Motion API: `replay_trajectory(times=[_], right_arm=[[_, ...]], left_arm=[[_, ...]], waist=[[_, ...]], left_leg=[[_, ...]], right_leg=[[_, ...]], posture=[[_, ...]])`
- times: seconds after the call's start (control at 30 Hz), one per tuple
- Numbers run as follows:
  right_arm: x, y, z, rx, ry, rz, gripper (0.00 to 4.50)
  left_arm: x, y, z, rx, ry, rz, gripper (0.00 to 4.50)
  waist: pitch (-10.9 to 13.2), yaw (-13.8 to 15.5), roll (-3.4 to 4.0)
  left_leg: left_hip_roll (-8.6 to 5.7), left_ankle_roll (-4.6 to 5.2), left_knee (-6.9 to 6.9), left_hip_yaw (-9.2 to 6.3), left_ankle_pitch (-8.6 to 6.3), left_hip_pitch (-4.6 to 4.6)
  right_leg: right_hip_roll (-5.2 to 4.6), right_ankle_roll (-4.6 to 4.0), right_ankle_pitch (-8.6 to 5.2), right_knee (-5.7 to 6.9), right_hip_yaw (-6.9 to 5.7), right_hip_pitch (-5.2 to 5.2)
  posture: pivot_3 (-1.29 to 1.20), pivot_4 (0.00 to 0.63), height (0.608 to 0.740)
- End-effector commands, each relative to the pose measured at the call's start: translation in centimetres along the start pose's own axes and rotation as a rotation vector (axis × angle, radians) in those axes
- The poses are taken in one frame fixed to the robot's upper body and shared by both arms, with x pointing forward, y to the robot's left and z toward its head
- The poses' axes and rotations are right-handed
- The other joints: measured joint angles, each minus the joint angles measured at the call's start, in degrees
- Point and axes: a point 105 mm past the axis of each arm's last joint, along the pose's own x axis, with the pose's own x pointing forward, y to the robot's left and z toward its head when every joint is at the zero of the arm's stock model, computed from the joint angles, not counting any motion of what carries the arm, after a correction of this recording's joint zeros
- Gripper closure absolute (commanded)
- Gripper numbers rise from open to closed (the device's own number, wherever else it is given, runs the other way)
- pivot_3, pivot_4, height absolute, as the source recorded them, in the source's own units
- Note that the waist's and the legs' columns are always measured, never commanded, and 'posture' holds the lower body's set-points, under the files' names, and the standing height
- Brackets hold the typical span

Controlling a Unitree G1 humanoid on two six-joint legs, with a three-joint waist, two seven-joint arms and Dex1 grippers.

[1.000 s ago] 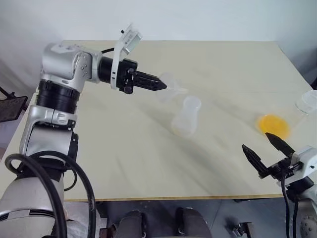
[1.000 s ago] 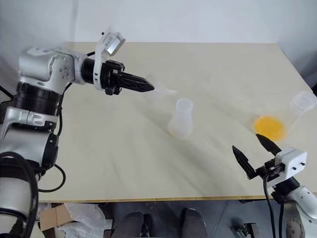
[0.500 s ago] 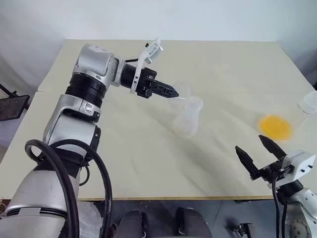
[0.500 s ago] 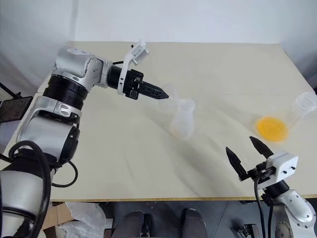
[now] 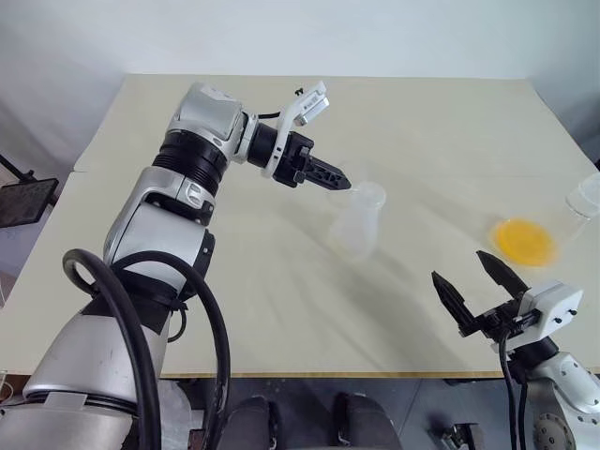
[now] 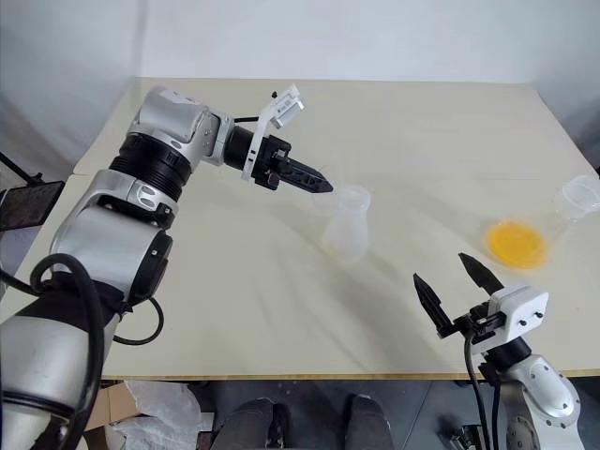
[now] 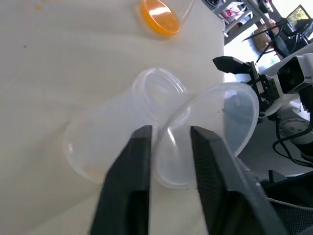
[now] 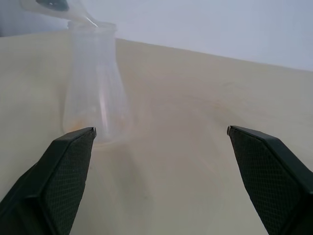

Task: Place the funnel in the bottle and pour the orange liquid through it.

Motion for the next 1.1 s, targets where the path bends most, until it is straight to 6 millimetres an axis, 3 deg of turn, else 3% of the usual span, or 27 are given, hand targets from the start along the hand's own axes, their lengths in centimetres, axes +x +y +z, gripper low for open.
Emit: replay_trajectory(times=[0.03,0.27,0.73,0.83,0.93,1.03,1.1], right_arm=[[0.1,0.5,1.1,-0.02,-0.04,-0.002,0.0],[0.3,0.8,1.1,-0.013,-0.045,-0.004,0.0],[1.0,1.2,1.0,-0.009,-0.056,0.0,0.0],[1.1,1.1,1.2,-0.014,-0.064,-0.004,0.0],[0.7,0.3,1.7,-0.032,-0.076,-0.047,0.0],[-0.2,-1.1,1.9,-0.045,-0.07,-0.117,0.0],[-1.0,-2.4,2.2,-0.065,-0.076,-0.181,0.0]], left_arm=[[-0.1,-1.1,1.9,0.058,-0.036,-0.014,2.06],[0.6,-0.7,2.8,0.086,-0.118,0.01,0.01],[0.6,0.8,2.7,0.188,-0.294,0.02,0.01],[-0.5,0.4,2.4,0.297,-0.356,-0.029,0.01],[-3.6,0.9,1.2,0.477,-0.512,0.006,0.01],[-7.1,1.8,-0.9,0.544,-0.608,0.093,0.01],[-8.2,1.8,-2.4,0.626,-0.597,0.131,0.01]], waist=[[0.0,0.1,0.0],[0.0,0.0,0.0],[0.0,0.0,0.0],[0.0,0.0,0.0],[0.0,-0.2,0.05],[0.0,-0.6,0.05],[0.0,-0.7,0.05]], left_leg=[[0.0,0.0,0.0,-0.01,0.0,0.0],[0.01,0.0,0.03,-0.02,0.0,-0.02],[0.01,0.0,0.06,-0.02,0.0,-0.01],[0.01,0.0,0.08,-0.02,0.0,-0.02],[0.04,0.0,0.09,-0.03,0.0,-0.01],[0.07,0.0,0.09,-0.06,0.0,0.01],[0.07,0.0,0.1,-0.08,0.0,0.0]], right_leg=[[0.0,0.0,0.0,0.0,0.0,0.0],[0.0,0.0,0.0,0.02,-0.01,0.0],[0.0,0.0,0.0,0.07,-0.02,0.0],[0.0,0.0,0.0,0.08,-0.03,-0.01],[-0.01,0.0,0.0,0.11,-0.02,-0.01],[0.01,-0.01,0.0,0.17,-0.03,-0.01],[0.0,-0.01,0.0,0.19,-0.05,-0.01]], posture=[[0.0,0.15,0.74],[0.0,0.15,0.74],[0.0,0.15,0.74],[0.0,0.15,0.74],[0.0,0.15,0.74],[0.0,0.15,0.74],[0.0,0.15,0.74]])
